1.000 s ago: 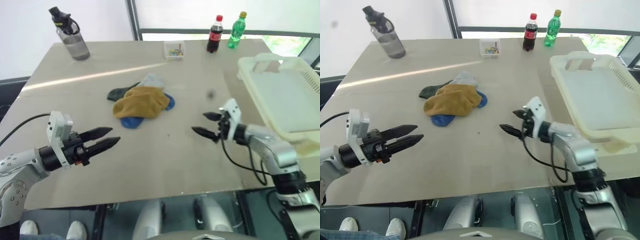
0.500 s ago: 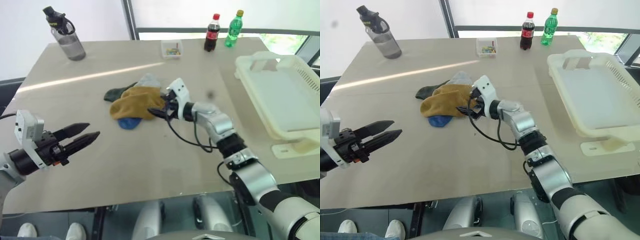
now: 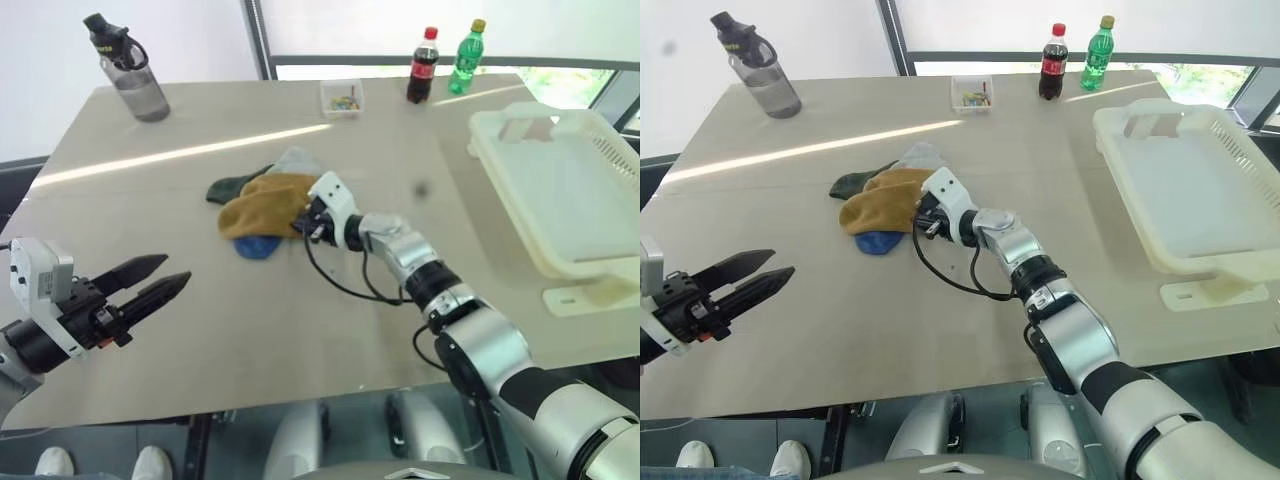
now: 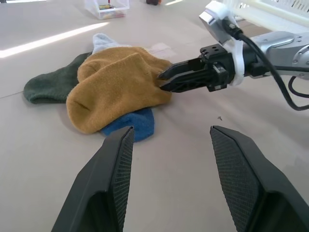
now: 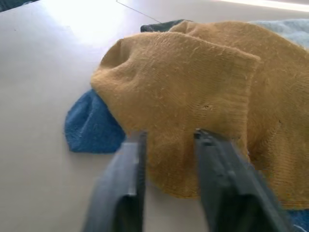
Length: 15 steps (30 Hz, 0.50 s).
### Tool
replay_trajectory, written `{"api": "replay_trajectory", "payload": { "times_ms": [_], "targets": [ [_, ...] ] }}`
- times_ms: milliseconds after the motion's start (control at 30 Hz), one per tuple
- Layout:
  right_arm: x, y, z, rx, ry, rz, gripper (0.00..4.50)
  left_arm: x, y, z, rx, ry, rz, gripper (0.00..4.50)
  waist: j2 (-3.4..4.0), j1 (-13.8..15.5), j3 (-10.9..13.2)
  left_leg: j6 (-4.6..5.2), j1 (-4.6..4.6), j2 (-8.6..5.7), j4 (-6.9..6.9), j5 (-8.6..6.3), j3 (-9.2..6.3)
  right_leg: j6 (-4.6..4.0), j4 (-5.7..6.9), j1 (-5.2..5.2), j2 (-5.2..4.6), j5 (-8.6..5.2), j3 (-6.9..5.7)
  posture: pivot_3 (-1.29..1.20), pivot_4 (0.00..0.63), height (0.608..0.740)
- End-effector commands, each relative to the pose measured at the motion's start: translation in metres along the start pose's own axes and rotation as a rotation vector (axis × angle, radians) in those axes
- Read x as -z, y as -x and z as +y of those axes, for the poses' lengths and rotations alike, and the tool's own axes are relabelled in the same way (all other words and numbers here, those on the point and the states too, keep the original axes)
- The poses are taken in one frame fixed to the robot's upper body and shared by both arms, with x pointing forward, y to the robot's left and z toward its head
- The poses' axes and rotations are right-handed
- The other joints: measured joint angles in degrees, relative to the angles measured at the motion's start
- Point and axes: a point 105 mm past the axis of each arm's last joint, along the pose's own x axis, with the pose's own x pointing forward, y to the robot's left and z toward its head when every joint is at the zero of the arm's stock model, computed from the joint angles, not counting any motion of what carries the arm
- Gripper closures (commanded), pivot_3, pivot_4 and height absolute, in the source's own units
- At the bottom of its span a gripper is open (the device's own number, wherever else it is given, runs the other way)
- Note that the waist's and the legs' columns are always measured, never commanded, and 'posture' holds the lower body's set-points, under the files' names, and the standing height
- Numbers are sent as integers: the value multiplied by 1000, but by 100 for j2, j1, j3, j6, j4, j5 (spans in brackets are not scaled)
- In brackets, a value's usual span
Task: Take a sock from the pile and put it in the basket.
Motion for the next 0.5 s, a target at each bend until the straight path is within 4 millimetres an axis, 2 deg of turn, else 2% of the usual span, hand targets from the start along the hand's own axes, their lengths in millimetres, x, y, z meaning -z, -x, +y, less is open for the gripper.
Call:
{"api": "replay_trajectory", "payload": {
  "times_ms": [33, 267, 300, 333, 467, 500],
  "targets": [
    [-23, 0, -6, 29, 51, -65, 4436, -10, 3, -3, -7, -49, -35, 1832, 0, -1, 0, 0, 0, 0, -1, 0, 0, 0, -1, 0, 0, 0, 0, 0, 150, 740],
    [-27, 6, -18, 82, 59, -91, 4436, -10, 1, -4, 3, -48, -34, 1832, 0, -2, 0, 0, 0, -2, -8, 0, 0, 0, -7, 0, 0, 0, 0, 0, 150, 740],
    [-27, 6, -19, 87, 61, -88, 3941, -10, 0, -4, 4, -48, -33, 1832, 0, -1, 0, 0, 0, -2, -10, 0, 0, 0, -8, 0, 0, 0, 0, 0, 150, 740],
    [-26, 6, -20, 90, 61, -87, 3821, -10, 0, -4, 4, -48, -33, 1832, 0, -1, 0, 0, 0, -2, -11, 0, 1, 0, -9, 0, 0, 0, 0, 0, 150, 740],
    [-24, 7, -21, 108, 88, -85, 1982, -9, -1, -5, 12, -49, -28, 1832, 0, -8, 0, -1, 0, -4, -15, 0, 2, 0, -11, -2, 0, 0, 1, 0, 150, 740],
    [-23, 7, -22, 111, 88, -79, 1982, -9, -1, -5, 15, -49, -26, 1832, 0, -11, 0, -1, 0, -4, -16, 0, 2, 0, -11, -3, 0, 0, 1, 0, 150, 740]
  ]
}}
